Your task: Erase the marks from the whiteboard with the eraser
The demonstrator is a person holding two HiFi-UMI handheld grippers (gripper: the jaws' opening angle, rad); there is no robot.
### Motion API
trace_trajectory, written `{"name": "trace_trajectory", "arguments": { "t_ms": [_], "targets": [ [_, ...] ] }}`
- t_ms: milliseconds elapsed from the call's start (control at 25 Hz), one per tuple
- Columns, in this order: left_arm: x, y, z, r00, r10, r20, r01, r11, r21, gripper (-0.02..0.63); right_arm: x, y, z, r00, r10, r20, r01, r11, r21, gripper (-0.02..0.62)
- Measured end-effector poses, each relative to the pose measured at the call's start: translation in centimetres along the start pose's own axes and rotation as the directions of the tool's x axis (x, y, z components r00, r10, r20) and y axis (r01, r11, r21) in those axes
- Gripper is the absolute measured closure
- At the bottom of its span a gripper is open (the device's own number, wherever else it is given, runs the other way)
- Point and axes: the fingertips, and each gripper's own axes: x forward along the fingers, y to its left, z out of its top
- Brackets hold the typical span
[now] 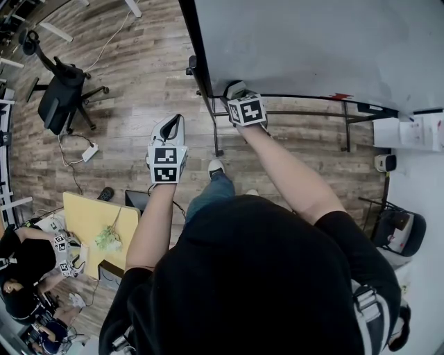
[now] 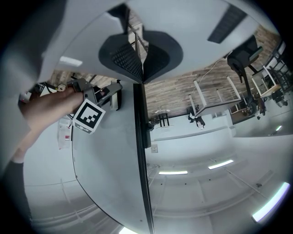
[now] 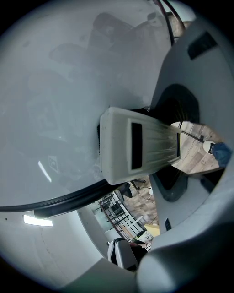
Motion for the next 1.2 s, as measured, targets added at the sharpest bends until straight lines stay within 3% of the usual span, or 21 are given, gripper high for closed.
{"name": "trace_trajectory", "arguments": {
  "t_ms": [320, 1200],
  "targets": [
    [0.1, -0.5, 0.2, 1.0, -0.014, 0.009, 0.014, 1.0, 0.006, 0.592, -1.0, -1.7, -0.3, 1.0, -0.025, 0.0, 0.025, 0.998, 0.051, 0.347],
    [1.6, -3.6, 2.0, 0.997, -0.078, 0.025, 0.077, 0.996, 0.043, 0.592, -6.2, -12.7, -3.0, 0.982, -0.19, -0.009, 0.189, 0.969, 0.158, 0.347]
  ]
}}
